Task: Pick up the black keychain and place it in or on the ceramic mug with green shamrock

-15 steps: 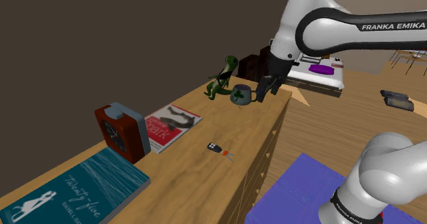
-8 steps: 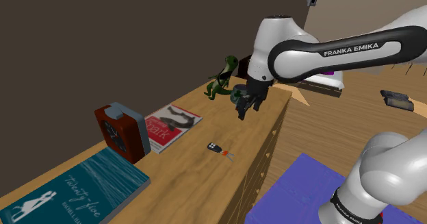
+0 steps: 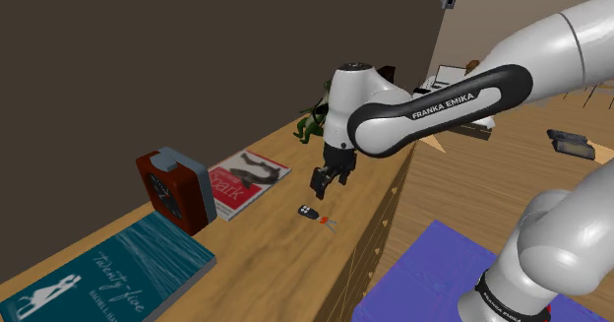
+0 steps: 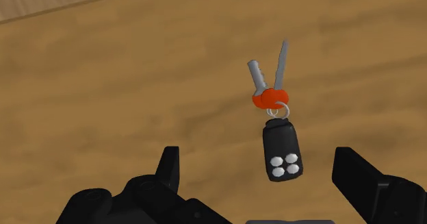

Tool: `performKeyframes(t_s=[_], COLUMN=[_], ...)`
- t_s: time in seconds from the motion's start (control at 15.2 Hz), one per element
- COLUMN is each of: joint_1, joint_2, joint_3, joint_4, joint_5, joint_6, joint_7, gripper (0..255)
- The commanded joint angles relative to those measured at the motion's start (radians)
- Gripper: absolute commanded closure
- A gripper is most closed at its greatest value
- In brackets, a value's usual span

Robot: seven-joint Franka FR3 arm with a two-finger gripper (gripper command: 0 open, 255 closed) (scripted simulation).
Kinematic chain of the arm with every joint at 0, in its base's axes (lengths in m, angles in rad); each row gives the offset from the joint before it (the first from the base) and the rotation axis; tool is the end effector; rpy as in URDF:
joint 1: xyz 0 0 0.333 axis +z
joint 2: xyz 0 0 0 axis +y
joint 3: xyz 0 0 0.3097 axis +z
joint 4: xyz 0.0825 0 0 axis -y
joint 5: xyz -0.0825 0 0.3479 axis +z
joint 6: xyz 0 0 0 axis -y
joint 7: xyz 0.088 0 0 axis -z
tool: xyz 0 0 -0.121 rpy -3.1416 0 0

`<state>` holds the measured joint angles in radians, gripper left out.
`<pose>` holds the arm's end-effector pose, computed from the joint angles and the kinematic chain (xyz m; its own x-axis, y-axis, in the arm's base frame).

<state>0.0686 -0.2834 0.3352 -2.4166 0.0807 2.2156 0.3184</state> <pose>0.3931 0.1745 0.4173 0.9968 0.0297 0.0740 0.0297 -0.9996 0.0013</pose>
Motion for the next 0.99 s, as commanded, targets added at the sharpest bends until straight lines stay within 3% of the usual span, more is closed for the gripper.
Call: performKeyframes(t_s=[0.0,0.2,0.66,0.92], joint_1=[0.003,0.006,0.002,0.002], joint_2=[0.078,0.175,0.246,0.252], joint_3=[0.030,0.060,0.064,0.064], joint_4=[0.020,0.052,0.020,0.018], joint_5=[-0.018,-0.054,-0.092,-0.095], joint_6=[0.046,0.094,0.192,0.200], joint_7=[0.044,0.098,0.126,0.129], gripper=[0,0,0,0])
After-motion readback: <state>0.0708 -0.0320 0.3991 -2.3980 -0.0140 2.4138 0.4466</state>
